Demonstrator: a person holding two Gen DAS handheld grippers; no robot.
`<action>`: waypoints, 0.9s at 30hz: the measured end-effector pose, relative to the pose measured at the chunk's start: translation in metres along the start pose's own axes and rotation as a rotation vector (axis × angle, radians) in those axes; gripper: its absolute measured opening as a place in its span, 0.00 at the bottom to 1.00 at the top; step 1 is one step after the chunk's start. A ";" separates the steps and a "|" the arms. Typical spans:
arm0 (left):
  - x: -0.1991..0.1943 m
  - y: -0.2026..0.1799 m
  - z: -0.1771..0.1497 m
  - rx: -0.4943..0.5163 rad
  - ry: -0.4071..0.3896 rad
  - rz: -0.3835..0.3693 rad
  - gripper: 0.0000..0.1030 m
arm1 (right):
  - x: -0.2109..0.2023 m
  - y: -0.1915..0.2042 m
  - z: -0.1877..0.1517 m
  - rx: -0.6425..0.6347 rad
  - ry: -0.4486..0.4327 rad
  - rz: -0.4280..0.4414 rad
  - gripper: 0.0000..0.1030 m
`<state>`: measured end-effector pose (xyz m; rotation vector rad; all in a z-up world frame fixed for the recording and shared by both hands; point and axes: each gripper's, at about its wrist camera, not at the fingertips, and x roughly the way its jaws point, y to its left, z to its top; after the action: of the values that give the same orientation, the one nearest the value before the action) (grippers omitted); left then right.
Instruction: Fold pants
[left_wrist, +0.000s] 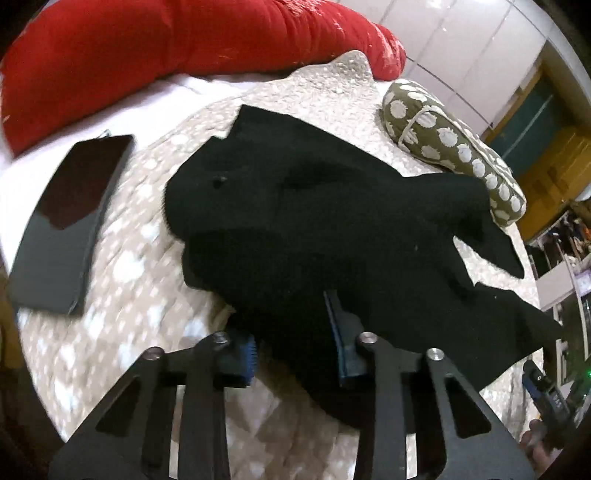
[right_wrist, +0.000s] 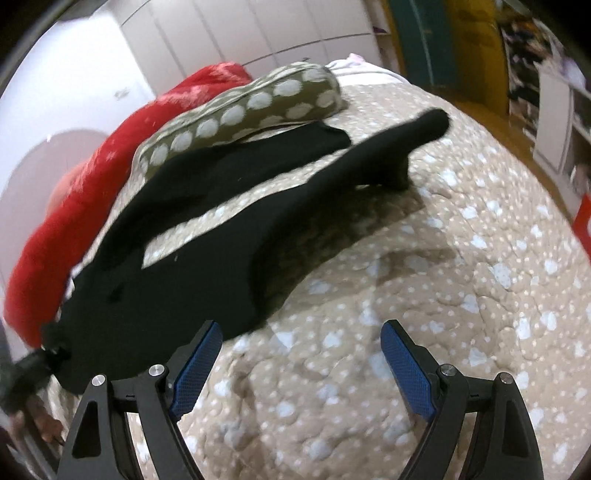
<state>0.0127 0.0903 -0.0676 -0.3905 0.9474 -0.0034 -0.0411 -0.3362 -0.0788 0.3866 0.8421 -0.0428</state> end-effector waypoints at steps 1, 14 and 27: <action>0.003 -0.002 0.005 0.017 0.001 0.004 0.24 | 0.000 -0.003 0.003 0.014 -0.010 0.007 0.84; 0.004 -0.001 0.050 0.125 -0.056 0.076 0.19 | -0.019 -0.042 0.033 0.195 -0.096 0.024 0.83; -0.015 -0.002 0.030 0.124 -0.036 0.056 0.19 | -0.063 -0.044 0.030 0.076 -0.170 -0.022 0.05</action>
<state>0.0282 0.1009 -0.0393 -0.2488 0.9174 -0.0042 -0.0703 -0.3951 -0.0283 0.4388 0.6778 -0.1263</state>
